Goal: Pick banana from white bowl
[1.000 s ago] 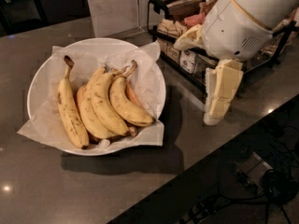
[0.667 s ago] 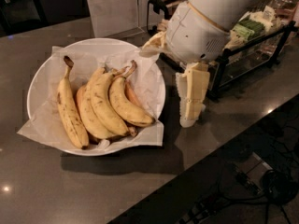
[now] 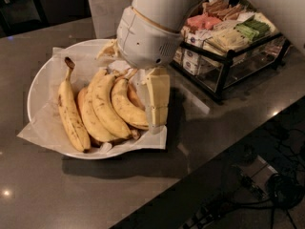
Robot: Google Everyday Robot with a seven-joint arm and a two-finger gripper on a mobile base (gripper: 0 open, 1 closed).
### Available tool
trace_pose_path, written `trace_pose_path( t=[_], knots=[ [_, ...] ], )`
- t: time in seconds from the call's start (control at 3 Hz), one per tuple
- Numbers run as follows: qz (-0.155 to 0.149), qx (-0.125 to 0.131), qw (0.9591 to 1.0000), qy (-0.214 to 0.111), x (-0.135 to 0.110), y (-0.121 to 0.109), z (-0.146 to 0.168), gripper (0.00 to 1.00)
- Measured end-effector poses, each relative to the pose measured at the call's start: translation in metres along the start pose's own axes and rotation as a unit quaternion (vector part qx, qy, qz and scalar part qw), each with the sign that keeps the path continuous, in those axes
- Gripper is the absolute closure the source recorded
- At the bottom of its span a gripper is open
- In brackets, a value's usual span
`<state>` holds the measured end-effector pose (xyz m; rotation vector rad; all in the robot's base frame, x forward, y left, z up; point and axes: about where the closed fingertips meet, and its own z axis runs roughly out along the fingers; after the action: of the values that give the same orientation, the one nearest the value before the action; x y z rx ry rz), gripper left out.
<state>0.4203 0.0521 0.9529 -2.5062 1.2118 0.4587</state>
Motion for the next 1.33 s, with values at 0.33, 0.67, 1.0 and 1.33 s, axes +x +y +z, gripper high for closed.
trace_pose_path(
  t=[0.33,0.67,1.0,1.33],
  knots=[
    [-0.012,-0.016,0.9996,0.019,-0.0102,-0.0066,0.0161,0.00],
    [-0.014,-0.009,0.9997,0.019,-0.0121,-0.0104,0.0167,0.00],
    [-0.014,-0.008,0.9997,0.019,-0.0121,-0.0104,0.0167,0.17],
    [-0.014,-0.008,0.9997,0.019,-0.0121,-0.0104,0.0167,0.41]
  ],
)
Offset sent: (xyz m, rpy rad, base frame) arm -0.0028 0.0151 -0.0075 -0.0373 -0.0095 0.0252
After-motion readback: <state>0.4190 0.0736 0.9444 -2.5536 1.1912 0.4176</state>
